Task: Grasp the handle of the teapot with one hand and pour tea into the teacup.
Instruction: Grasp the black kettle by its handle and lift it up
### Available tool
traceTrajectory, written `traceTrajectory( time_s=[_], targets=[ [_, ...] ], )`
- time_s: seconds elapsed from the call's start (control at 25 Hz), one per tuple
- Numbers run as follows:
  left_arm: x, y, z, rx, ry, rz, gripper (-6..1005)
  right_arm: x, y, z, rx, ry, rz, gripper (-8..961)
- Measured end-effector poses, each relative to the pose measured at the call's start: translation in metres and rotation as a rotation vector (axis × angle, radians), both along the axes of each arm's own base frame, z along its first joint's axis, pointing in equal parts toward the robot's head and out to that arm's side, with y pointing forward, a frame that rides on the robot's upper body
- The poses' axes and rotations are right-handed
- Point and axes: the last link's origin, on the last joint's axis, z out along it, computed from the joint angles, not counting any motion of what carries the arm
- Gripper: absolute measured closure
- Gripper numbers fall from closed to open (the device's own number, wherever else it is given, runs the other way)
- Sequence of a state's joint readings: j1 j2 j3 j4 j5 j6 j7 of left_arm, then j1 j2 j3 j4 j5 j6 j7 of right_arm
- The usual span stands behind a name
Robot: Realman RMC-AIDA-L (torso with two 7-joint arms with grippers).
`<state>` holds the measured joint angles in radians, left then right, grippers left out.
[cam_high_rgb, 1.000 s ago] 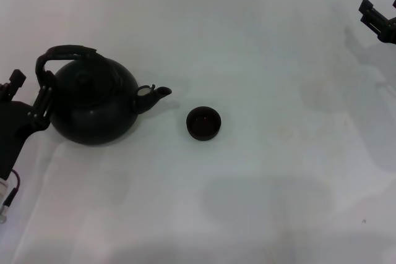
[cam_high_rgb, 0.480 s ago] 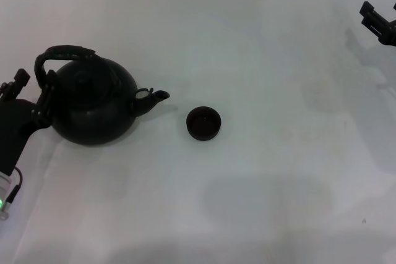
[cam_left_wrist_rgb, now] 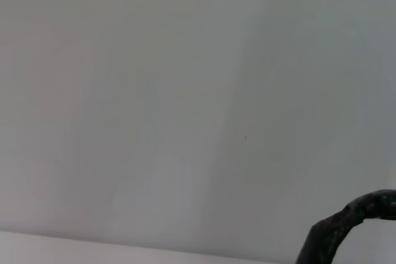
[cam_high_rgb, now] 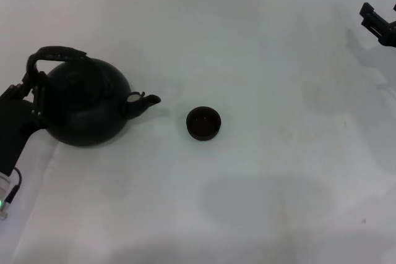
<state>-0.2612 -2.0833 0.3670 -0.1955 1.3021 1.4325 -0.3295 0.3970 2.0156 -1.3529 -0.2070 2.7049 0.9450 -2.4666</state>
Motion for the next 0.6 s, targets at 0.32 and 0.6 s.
traceTrajectory(
  time_s=[0.32, 0.6],
  targets=[
    [-0.001, 0.001, 0.004, 0.007, 0.014, -0.012, 857, 0.001, -0.001, 0.0, 0.0, 0.0, -0.003, 123],
    [0.001, 0.001, 0.014, 0.04, 0.036, -0.066, 879, 0.002, -0.001, 0.001, 0.0, -0.002, -0.004, 123]
  ],
)
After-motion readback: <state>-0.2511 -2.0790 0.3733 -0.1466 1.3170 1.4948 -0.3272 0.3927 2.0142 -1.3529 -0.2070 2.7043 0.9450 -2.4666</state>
